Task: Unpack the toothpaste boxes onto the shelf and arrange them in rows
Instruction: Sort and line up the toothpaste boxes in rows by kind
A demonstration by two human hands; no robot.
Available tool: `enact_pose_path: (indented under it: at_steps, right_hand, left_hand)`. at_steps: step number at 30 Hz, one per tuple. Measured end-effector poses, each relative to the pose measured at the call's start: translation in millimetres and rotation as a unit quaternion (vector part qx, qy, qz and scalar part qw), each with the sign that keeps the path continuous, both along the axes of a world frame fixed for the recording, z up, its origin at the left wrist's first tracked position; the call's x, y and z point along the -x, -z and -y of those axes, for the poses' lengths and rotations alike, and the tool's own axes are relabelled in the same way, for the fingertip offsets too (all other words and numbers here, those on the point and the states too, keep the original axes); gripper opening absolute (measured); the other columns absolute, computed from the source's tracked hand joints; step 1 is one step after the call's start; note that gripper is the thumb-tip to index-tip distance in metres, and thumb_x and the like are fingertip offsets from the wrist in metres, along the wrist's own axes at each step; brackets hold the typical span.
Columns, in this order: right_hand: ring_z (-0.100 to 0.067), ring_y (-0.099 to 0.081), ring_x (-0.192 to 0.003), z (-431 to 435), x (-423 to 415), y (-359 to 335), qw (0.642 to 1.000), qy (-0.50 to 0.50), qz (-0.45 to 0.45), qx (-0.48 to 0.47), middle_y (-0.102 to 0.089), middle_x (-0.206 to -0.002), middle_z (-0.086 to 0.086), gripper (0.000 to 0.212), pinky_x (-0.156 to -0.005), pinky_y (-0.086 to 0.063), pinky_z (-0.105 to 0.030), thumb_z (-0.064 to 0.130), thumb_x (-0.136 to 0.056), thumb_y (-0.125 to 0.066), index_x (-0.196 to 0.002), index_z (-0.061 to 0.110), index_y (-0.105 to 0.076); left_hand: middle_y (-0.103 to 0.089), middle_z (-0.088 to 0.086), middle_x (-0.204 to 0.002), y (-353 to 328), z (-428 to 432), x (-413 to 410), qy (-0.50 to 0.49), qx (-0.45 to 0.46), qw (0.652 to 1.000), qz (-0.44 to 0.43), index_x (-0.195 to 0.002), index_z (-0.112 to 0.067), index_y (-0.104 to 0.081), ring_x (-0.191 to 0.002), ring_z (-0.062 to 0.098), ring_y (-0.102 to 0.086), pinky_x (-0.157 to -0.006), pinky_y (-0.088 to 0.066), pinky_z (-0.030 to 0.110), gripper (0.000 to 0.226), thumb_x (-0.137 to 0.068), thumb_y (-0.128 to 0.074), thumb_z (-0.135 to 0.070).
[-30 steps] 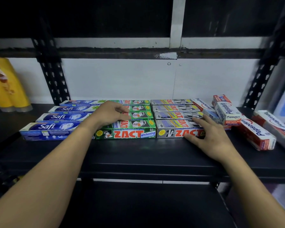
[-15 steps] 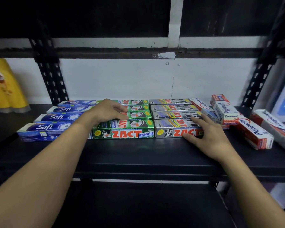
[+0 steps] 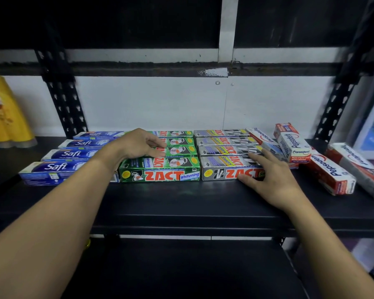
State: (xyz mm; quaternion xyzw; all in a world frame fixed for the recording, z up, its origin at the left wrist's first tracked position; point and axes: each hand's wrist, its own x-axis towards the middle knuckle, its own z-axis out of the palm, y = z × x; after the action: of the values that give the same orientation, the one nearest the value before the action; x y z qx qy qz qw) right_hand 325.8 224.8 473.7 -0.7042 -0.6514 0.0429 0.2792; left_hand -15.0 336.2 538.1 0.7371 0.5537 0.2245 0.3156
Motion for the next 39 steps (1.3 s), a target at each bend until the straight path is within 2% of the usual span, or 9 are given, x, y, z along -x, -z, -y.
enact_pose_path:
  at_steps: [8, 18, 21, 24, 27, 29, 32, 36, 39]
  right_hand:
    - [-0.032, -0.025, -0.142, -1.4, -0.4, 0.9, 1.0, 0.0, -0.003, -0.003, -0.021, -0.162, 0.004, 0.077, -0.114, -0.029, -0.045, 0.06, -0.079, -0.068, -0.147, 0.035, -0.04]
    - [-0.031, -0.023, -0.144, -2.1, -0.8, 0.7, 1.0, 0.001, -0.005, 0.001, -0.02, -0.162, 0.004, 0.077, -0.114, -0.028, -0.045, 0.062, -0.08, -0.067, -0.147, 0.036, -0.039]
    - [-0.031, -0.023, -0.144, -1.9, -1.0, 0.9, 1.0, 0.0, -0.002, -0.001, -0.021, -0.162, 0.004, 0.078, -0.114, -0.027, -0.045, 0.062, -0.08, -0.067, -0.148, 0.036, -0.039]
    - [-0.03, -0.024, -0.144, -2.4, -1.9, 2.1, 1.0, -0.002, -0.001, -0.006, -0.022, -0.161, 0.003, 0.077, -0.114, -0.027, -0.044, 0.062, -0.079, -0.067, -0.147, 0.035, -0.04]
    - [-0.03, -0.024, -0.144, -4.4, -3.5, 3.5, 1.0, -0.003, 0.001, -0.009, -0.022, -0.161, 0.002, 0.078, -0.114, -0.028, -0.045, 0.063, -0.079, -0.066, -0.147, 0.035, -0.041]
    - [-0.03, -0.024, -0.145, -5.2, -3.0, 3.0, 1.0, -0.001, 0.002, -0.007, -0.022, -0.161, 0.003, 0.078, -0.114, -0.028, -0.045, 0.063, -0.079, -0.066, -0.147, 0.036, -0.04]
    - [-0.03, -0.024, -0.145, -6.2, -3.5, 4.1, 1.0, -0.001, 0.001, -0.008, -0.022, -0.161, 0.003, 0.078, -0.114, -0.028, -0.045, 0.063, -0.079, -0.066, -0.147, 0.036, -0.041]
    - [-0.029, -0.026, -0.144, -8.0, -5.8, 6.5, 1.0, -0.005, 0.001, -0.012, -0.023, -0.161, 0.002, 0.077, -0.114, -0.029, -0.045, 0.064, -0.078, -0.067, -0.145, 0.035, -0.043]
    - [-0.03, -0.026, -0.144, -7.7, -5.2, 5.6, 1.0, -0.003, 0.004, -0.008, -0.024, -0.161, 0.002, 0.077, -0.114, -0.029, -0.045, 0.063, -0.078, -0.066, -0.145, 0.036, -0.042]
  left_hand:
    - [-0.067, -0.004, -0.125, 0.2, -3.7, 2.9, 0.009, -0.008, 1.0, -0.013, -0.108, -0.028, -0.075, -0.118, 0.011, -0.058, -0.098, -0.041, 0.026, 0.033, -0.076, -0.084, -0.025]
    - [-0.067, -0.006, -0.121, -3.9, 3.0, 0.1, 0.006, -0.011, 0.999, -0.034, -0.111, -0.027, -0.074, -0.111, 0.009, -0.06, -0.096, -0.044, 0.029, 0.035, -0.078, -0.082, -0.026]
    - [-0.07, -0.012, -0.113, -3.1, 18.3, -5.9, -0.01, -0.069, 0.998, 0.007, -0.112, -0.027, -0.073, -0.106, 0.005, -0.063, -0.09, -0.048, 0.024, 0.036, -0.078, -0.082, -0.033]
    - [-0.064, -0.026, -0.106, 3.7, 46.5, -15.0, -0.015, -0.157, 0.988, 0.002, -0.108, -0.035, -0.073, -0.094, -0.013, -0.055, -0.075, -0.041, 0.013, 0.037, -0.076, -0.078, -0.051]
    - [-0.064, -0.024, -0.119, 19.2, 70.2, -22.8, 0.004, -0.177, 0.984, -0.029, -0.11, -0.041, -0.072, -0.104, -0.01, -0.055, -0.086, -0.04, 0.014, 0.048, -0.067, -0.079, -0.061]
    - [-0.064, -0.02, -0.126, 30.6, 77.6, -25.2, 0.0, -0.196, 0.979, -0.058, -0.116, -0.04, -0.071, -0.115, -0.001, -0.056, -0.095, -0.039, 0.017, 0.054, -0.067, -0.081, -0.058]
    - [-0.061, -0.014, -0.134, 43.6, 79.3, -27.1, -0.005, -0.243, 0.966, -0.09, -0.121, -0.036, -0.069, -0.127, 0.003, -0.053, -0.102, -0.032, 0.013, 0.05, -0.075, -0.079, -0.051]
    - [-0.054, -0.012, -0.14, 50.5, 79.0, -29.0, 0.001, -0.276, 0.954, -0.113, -0.129, -0.029, -0.065, -0.132, -0.004, -0.042, -0.104, -0.016, 0.004, 0.046, -0.086, -0.07, -0.044]
    - [-0.052, -0.012, -0.142, 52.7, 80.1, -29.2, 0.005, -0.287, 0.95, -0.125, -0.131, -0.028, -0.063, -0.129, -0.011, -0.034, -0.105, -0.016, 0.006, 0.045, -0.089, -0.067, -0.044]
